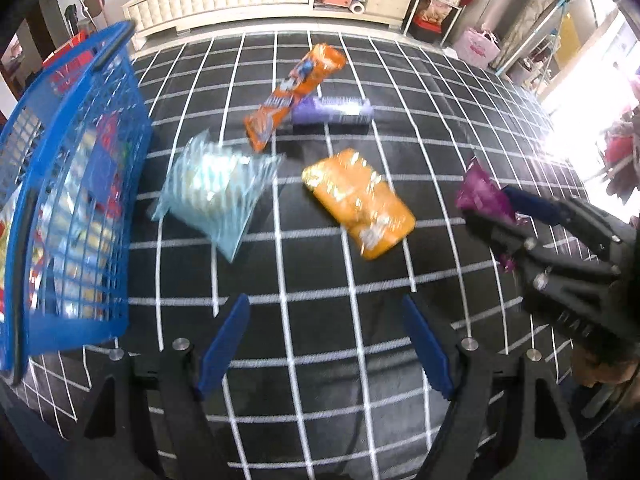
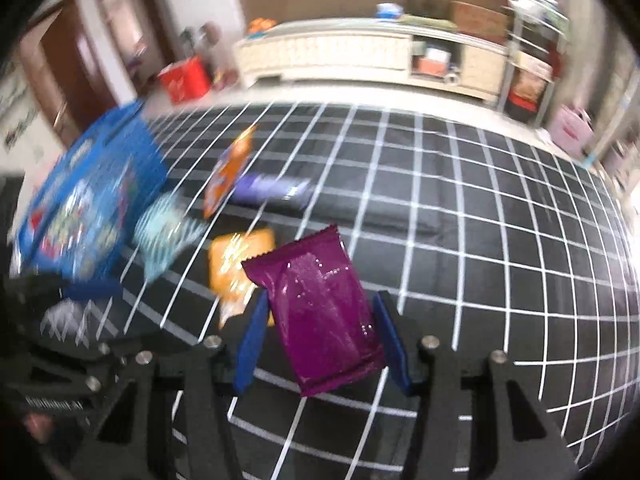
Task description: Organize snacks
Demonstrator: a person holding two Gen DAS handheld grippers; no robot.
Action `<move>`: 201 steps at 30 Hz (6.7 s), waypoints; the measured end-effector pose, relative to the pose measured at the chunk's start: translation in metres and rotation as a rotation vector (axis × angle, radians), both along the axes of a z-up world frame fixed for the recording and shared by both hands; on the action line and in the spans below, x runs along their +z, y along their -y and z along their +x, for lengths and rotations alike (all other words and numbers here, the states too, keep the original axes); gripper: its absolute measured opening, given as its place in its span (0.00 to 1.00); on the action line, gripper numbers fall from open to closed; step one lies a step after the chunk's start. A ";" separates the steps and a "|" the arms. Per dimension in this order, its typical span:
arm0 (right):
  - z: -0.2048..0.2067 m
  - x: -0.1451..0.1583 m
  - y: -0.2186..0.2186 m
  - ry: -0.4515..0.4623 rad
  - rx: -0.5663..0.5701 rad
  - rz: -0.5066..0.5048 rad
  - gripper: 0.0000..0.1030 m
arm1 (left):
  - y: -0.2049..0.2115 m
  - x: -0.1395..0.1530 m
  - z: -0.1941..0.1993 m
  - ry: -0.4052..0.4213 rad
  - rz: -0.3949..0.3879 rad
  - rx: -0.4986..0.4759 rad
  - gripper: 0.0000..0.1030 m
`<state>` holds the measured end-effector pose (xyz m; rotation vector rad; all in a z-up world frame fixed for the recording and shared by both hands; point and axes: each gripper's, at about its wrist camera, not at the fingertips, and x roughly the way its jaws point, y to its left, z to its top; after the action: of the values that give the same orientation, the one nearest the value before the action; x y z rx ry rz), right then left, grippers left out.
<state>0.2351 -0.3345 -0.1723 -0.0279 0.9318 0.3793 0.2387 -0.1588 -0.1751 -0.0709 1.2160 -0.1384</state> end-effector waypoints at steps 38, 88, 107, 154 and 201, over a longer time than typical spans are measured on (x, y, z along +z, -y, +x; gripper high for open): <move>0.036 -0.025 0.028 -0.117 -0.154 0.006 0.56 | 0.070 -0.048 0.090 -0.073 0.066 0.040 0.22; -0.082 0.135 -0.183 0.058 0.049 0.011 0.56 | -0.149 0.161 -0.082 0.346 -0.033 0.023 0.02; -0.037 0.091 -0.311 -0.036 0.224 -0.119 0.56 | -0.275 0.132 -0.055 0.295 0.039 0.153 0.02; -0.069 0.106 -0.164 0.001 0.114 -0.158 0.83 | -0.182 0.142 -0.070 0.313 0.088 0.041 0.70; -0.067 -0.032 -0.030 -0.045 -0.127 -0.041 1.00 | -0.013 -0.058 -0.013 0.084 0.098 -0.538 0.70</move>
<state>0.1683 -0.3049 -0.2047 0.0028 0.9804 0.2438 0.2262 -0.1457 -0.2331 0.3473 1.1326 -0.5445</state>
